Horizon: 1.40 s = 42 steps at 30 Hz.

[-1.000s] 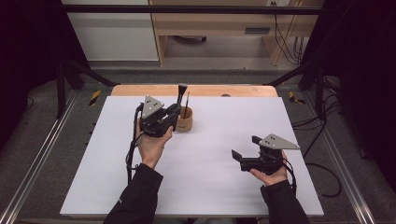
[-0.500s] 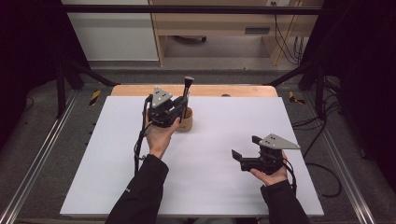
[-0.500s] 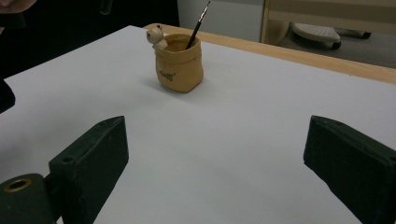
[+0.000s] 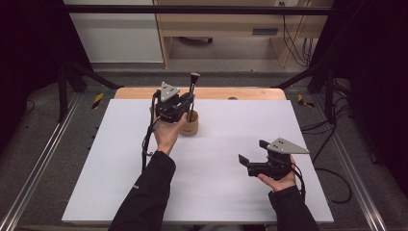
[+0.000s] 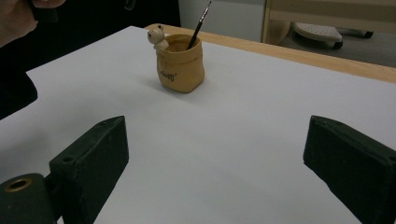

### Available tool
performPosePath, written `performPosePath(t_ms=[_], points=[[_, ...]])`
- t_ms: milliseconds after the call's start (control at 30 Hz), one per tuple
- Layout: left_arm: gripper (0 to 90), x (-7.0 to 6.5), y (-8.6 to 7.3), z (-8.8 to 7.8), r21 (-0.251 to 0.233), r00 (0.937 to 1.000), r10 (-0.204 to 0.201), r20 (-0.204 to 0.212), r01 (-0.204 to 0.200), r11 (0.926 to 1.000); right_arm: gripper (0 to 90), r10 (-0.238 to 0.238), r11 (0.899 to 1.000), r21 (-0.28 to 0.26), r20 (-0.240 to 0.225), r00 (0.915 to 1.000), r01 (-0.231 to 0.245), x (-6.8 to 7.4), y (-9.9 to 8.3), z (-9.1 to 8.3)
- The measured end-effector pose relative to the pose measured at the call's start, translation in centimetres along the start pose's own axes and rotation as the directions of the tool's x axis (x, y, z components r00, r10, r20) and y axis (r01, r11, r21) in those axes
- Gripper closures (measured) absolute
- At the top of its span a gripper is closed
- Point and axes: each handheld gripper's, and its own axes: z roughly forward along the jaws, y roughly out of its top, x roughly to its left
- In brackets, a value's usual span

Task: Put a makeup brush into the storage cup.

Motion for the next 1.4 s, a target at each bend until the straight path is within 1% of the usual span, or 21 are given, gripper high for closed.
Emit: performPosePath(t_ms=[200, 267, 367, 500, 600, 700, 1100, 1333, 1400], points=[[77.9, 0.3, 0.2, 1.0, 0.001, 0.9998, -0.004, -0.017, 0.004, 1.0, 7.2, 0.001, 1.0, 0.0, -0.002, 1.0, -0.001, 0.0, 0.0, 0.0], [77.9, 0.5, 0.1, 1.4, 0.008, 0.9997, -0.008, -0.023, 0.008, 0.9999, 7.2, 0.0, 1.0, 0.0, -0.002, 1.0, 0.0, 0.0, 0.0, 0.0], [77.9, 0.7, 0.0, 1.9, 0.018, 0.9993, -0.004, -0.037, 0.005, 0.9998, 7.2, 0.011, 1.0, -0.007, -0.001, 0.9999, -0.011, 0.0, 0.0, -0.1], [77.9, 1.1, -0.1, 2.5, 0.017, 0.9989, -0.02, -0.041, 0.021, 0.9996, 7.2, 0.01, 1.0, -0.008, 0.001, 0.9999, -0.01, 0.0, 0.0, 0.0], [77.9, 1.4, -0.3, 3.0, 0.023, 0.9988, -0.02, -0.044, 0.021, 0.9995, 7.2, 0.004, 1.0, -0.004, -0.002, 1.0, -0.004, 0.0, 0.0, 0.0], [77.9, 1.7, -0.5, 3.5, 0.028, 0.9988, -0.028, -0.042, 0.029, 0.9992, 7.2, 0.006, 1.0, -0.004, -0.003, 1.0, -0.006, 0.0, 0.0, 0.0], [77.9, 2.0, -1.5, 5.5, 0.063, 0.9983, -0.018, -0.055, 0.022, 0.9978, 7.3, 0.001, 1.0, 0.001, -0.001, 1.0, -0.001, 0.0, 0.0, 0.1], [77.9, 2.2, -2.0, 6.1, 0.075, 0.9977, -0.014, -0.067, 0.019, 0.997, 7.3, 0.003, 1.0, 0.001, 0.0, 1.0, -0.003, -0.1, 0.0, 0.1], [77.9, 2.2, -2.2, 6.3, 0.083, 0.998, -0.01, -0.062, 0.015, 0.9964, 7.3, 0.005, 1.0, 0.0, 0.0, 1.0, -0.005, -0.1, 0.0, 0.1]])
